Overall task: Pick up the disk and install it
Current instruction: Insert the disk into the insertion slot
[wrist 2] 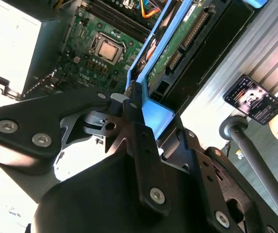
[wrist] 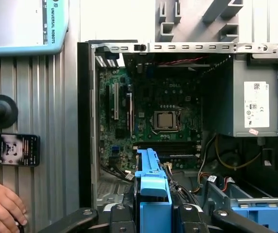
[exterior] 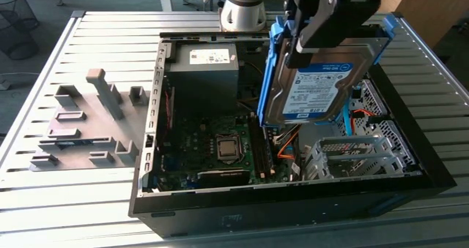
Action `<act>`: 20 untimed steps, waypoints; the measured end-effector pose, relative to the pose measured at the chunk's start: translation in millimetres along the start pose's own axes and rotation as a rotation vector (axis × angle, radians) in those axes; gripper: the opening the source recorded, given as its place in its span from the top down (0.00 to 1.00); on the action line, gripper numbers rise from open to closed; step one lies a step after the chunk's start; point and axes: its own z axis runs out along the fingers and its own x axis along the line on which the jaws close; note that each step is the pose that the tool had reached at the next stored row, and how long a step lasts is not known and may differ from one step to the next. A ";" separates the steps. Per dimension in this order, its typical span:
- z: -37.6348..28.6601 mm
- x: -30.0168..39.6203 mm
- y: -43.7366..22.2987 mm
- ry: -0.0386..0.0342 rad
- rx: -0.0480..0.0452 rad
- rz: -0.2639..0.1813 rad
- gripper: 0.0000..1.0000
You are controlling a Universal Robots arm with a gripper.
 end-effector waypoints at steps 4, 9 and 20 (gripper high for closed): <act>1.6 7.6 -2.2 -0.0087 -0.0002 0.000 0.64; 2.6 10.4 -5.4 -0.0133 -0.0004 0.000 0.64; 2.7 10.4 -5.7 -0.0134 -0.0003 0.000 0.64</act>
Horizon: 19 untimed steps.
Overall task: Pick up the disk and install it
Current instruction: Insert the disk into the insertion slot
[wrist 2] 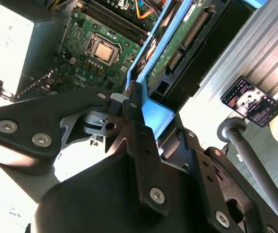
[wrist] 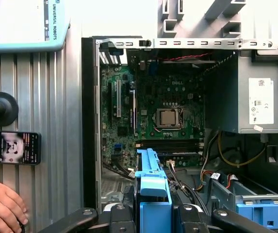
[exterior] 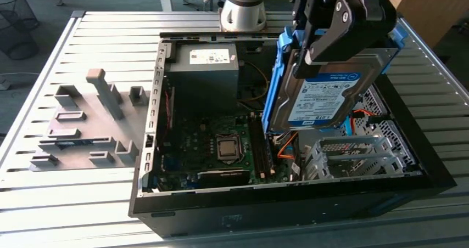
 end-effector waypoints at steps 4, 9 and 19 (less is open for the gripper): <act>0.0 0.0 -0.4 0.0000 0.0000 0.000 0.64; 1.4 -0.3 -14.3 0.0000 0.0000 0.000 0.64; 3.9 0.9 -30.5 0.0000 0.0000 0.000 0.64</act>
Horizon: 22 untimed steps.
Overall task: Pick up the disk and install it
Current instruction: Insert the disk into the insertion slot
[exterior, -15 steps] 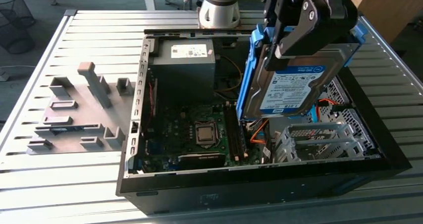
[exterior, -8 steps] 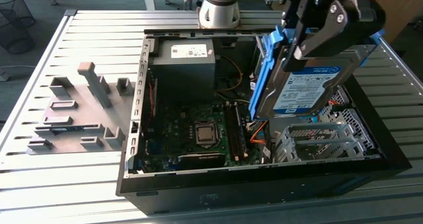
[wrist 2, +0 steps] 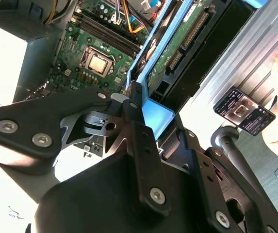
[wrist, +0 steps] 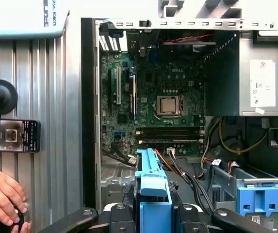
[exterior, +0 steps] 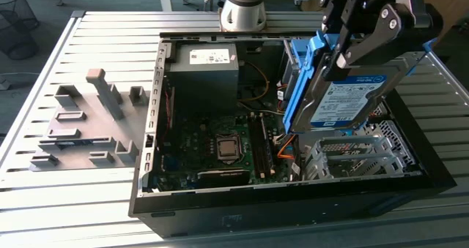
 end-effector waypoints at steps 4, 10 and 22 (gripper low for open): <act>2.0 5.3 -3.6 0.0000 0.0000 0.000 0.64; 7.6 7.4 -18.3 0.0000 0.0000 0.000 0.64; 17.5 11.6 -42.3 0.0003 0.0000 0.000 0.64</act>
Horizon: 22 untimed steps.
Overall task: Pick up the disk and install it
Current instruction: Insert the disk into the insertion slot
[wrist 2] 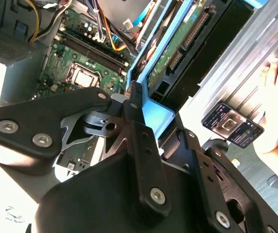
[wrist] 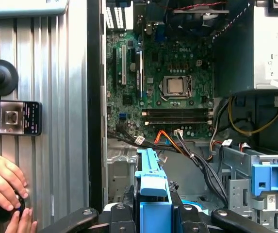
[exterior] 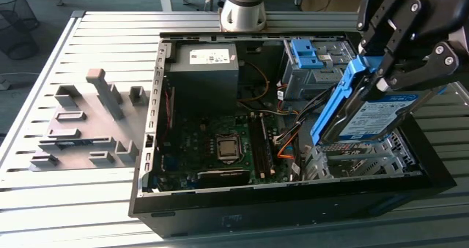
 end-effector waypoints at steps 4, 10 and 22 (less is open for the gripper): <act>0.2 0.0 0.0 -0.0003 0.0000 0.000 0.64; 0.2 0.1 -0.1 -0.0003 0.0000 0.000 0.64; 3.9 0.0 -10.2 -0.0004 -0.0006 -0.021 0.64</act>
